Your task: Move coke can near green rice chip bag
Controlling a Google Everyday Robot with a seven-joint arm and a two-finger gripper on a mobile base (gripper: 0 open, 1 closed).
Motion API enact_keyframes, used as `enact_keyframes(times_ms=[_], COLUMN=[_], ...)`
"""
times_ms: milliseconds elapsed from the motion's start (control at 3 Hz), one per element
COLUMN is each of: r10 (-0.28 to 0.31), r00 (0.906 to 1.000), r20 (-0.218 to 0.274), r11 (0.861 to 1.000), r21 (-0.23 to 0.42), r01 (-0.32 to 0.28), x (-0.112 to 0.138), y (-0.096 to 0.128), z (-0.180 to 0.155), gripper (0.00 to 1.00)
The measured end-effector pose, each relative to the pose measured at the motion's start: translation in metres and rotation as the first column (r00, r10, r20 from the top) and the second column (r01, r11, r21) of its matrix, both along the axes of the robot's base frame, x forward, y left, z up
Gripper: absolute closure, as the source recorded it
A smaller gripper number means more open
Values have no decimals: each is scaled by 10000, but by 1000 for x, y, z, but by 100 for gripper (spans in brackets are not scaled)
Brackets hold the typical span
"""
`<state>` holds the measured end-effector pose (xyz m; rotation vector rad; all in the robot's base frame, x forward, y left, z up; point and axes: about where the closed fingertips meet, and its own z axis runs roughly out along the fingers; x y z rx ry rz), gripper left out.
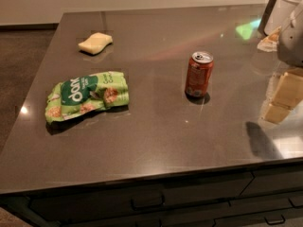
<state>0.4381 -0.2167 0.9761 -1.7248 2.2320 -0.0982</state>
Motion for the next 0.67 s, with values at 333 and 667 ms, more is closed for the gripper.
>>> enact_keyframes(times_ms=[333,667], r10=[0,-314], r00=[10000,9992], r20=[2,262], r11=[10000,9993], r21=[0,219], r01=[0,308], x=[0,14], y=[0,1], z=[0,-2], gripper=[0,0])
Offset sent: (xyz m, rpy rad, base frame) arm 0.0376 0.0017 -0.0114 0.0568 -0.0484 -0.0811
